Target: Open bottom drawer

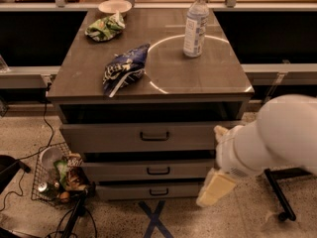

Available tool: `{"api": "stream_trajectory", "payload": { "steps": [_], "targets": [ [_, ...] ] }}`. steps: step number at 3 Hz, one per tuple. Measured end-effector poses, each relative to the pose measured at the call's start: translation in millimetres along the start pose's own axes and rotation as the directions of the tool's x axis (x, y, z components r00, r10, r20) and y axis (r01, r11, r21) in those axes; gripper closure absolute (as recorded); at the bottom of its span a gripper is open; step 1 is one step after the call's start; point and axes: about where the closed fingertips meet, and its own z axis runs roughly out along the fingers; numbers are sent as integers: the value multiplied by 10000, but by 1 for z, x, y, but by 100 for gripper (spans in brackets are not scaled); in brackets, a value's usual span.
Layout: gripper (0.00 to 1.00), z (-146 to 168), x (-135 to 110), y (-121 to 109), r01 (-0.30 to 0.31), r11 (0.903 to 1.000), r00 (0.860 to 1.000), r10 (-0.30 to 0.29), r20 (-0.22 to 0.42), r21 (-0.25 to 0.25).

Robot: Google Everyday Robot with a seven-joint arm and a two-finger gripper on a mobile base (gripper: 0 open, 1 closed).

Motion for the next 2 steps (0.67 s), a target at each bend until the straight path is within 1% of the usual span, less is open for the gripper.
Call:
{"api": "stream_trajectory", "payload": {
  "steps": [1, 2],
  "targets": [
    [0, 93, 18, 20, -690, 9918, 9943, 772, 735, -1074],
    [0, 147, 31, 36, -1212, 9776, 9800, 1454, 1361, -1718]
  ]
}}
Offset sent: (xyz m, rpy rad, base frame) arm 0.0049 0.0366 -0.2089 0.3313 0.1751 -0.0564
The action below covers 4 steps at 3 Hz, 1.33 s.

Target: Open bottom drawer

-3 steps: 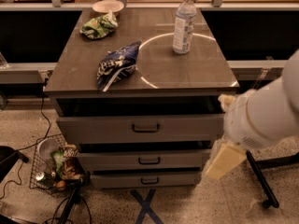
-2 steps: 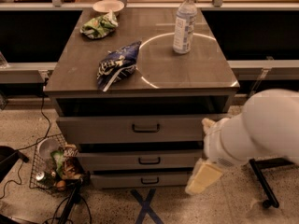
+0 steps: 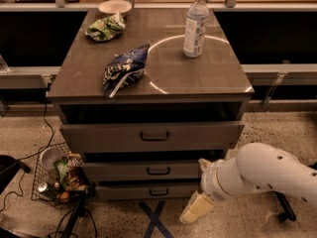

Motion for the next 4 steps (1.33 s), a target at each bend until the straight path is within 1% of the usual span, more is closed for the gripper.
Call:
{"api": "stream_trajectory", "payload": {
  "steps": [1, 2, 3, 4],
  "targets": [
    [0, 0, 0, 0, 0, 10000, 10000, 0, 0, 0],
    [0, 24, 15, 6, 307, 9995, 9995, -307, -43, 94],
    [0, 70, 76, 14, 1098, 9940, 9918, -1094, -657, 23],
    [0, 98, 134, 15, 1910, 9814, 9678, -1913, -1637, -178]
  ]
}}
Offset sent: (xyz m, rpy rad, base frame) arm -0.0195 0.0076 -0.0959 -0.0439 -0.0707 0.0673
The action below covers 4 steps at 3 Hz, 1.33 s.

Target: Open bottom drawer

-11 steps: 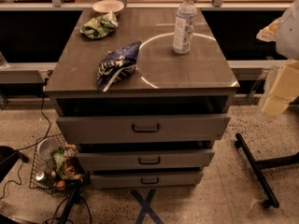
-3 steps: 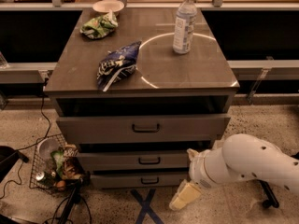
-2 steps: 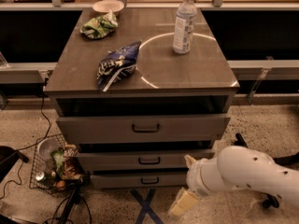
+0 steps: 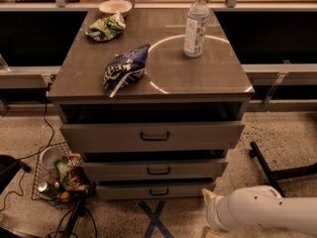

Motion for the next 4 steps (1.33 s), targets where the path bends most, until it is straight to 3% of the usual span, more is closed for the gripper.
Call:
{"api": "stream_trajectory", "payload": {
  "steps": [1, 2, 4],
  "targets": [
    [0, 24, 20, -2, 889, 9960, 9942, -887, -606, 15],
    [0, 30, 21, -9, 1334, 9910, 9882, -1324, -767, 70],
    [0, 43, 23, -6, 1516, 9884, 9842, -1506, -931, 42]
  ]
}}
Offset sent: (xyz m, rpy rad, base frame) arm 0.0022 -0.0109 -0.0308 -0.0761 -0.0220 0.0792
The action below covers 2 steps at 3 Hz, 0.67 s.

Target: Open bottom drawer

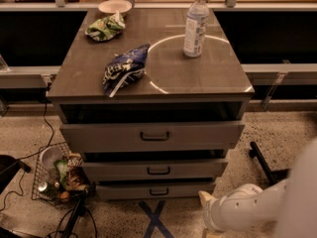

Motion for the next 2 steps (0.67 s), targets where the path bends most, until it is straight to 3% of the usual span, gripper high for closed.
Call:
{"api": "stream_trajectory", "payload": {
  "steps": [2],
  "targets": [
    [0, 52, -12, -18, 1000, 9950, 9949, -1001, -121, -55]
  ]
}}
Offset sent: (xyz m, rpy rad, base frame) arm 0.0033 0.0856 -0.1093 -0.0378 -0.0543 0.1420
